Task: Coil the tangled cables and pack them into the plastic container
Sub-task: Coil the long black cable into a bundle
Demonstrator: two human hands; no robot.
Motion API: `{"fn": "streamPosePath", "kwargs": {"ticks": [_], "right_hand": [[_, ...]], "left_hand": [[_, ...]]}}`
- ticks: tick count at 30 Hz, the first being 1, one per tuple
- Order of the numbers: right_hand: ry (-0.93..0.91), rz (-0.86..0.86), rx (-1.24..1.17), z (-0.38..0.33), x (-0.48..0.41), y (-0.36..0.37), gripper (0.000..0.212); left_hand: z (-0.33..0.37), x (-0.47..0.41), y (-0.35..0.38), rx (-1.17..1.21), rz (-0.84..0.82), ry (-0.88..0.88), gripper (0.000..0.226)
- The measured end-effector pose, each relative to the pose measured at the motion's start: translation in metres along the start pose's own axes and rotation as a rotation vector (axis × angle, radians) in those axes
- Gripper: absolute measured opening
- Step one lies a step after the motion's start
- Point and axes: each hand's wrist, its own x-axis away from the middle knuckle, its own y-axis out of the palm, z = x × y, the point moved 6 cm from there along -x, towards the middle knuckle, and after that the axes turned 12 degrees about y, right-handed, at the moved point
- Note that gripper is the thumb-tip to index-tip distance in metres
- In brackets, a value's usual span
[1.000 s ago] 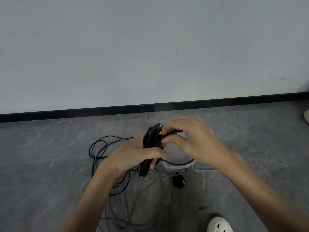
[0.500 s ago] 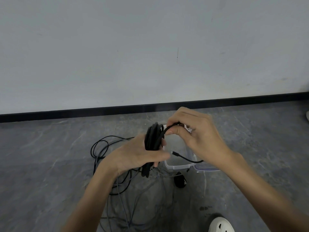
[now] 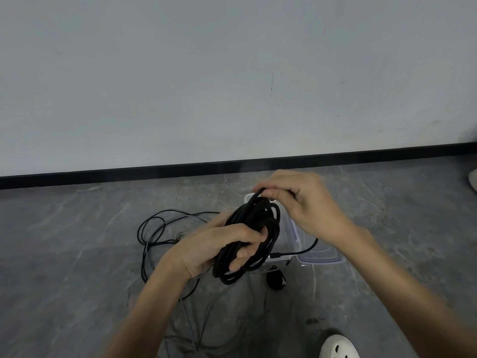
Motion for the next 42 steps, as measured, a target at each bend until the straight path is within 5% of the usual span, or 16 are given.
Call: {"fn": "streamPosePath", "kwargs": {"ticks": [11,15,20,27,35,42], "right_hand": [[0.296,-0.322,-0.317,0.015,0.004,0.016,0.028],[0.412,-0.314,-0.517,0.019,0.006,0.021,0.03],[0.35,-0.209,-0.395,0.007,0.007,0.037,0.052],[0.293,-0.124,-0.365,0.005,0.005,0.035,0.052],[0.303,-0.125,-0.368,0.007,0.004,0.035,0.048],[0.398,-0.176,-0.532,0.015,0.002,0.026,0.047]], "left_hand": [[0.005,0.006,-0.007,0.03,0.064,0.023,0.018],[0.008,0.005,-0.009,0.028,0.095,0.041,0.015],[0.009,0.004,-0.01,-0.02,0.108,0.048,0.018],[0.014,0.001,-0.015,-0.182,0.201,0.078,0.046],[0.016,0.002,-0.018,-0.25,0.237,0.066,0.023],[0.015,0.005,-0.015,0.005,0.205,0.155,0.009]]}}
